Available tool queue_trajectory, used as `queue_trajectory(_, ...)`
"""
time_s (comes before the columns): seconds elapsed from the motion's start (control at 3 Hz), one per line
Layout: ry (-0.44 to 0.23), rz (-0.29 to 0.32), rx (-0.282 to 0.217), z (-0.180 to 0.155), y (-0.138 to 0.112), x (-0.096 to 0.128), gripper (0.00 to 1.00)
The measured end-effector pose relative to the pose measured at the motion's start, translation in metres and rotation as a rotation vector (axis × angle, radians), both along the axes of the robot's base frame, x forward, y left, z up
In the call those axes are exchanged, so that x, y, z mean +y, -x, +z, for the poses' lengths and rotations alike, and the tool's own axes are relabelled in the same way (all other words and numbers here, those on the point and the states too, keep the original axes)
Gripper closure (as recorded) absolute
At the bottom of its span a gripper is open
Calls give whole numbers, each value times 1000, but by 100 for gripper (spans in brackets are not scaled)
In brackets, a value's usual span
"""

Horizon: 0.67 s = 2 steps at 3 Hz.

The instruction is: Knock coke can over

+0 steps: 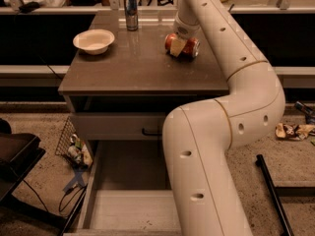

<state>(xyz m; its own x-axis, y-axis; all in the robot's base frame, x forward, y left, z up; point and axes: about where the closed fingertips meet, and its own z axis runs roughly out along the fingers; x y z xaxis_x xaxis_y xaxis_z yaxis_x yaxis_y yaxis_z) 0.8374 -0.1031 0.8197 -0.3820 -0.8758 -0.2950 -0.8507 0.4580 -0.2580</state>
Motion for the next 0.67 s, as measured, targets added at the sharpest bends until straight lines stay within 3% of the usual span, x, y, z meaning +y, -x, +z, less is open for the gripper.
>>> queue_trajectory(0.67, 0, 0, -1, 6, 4, 1, 51)
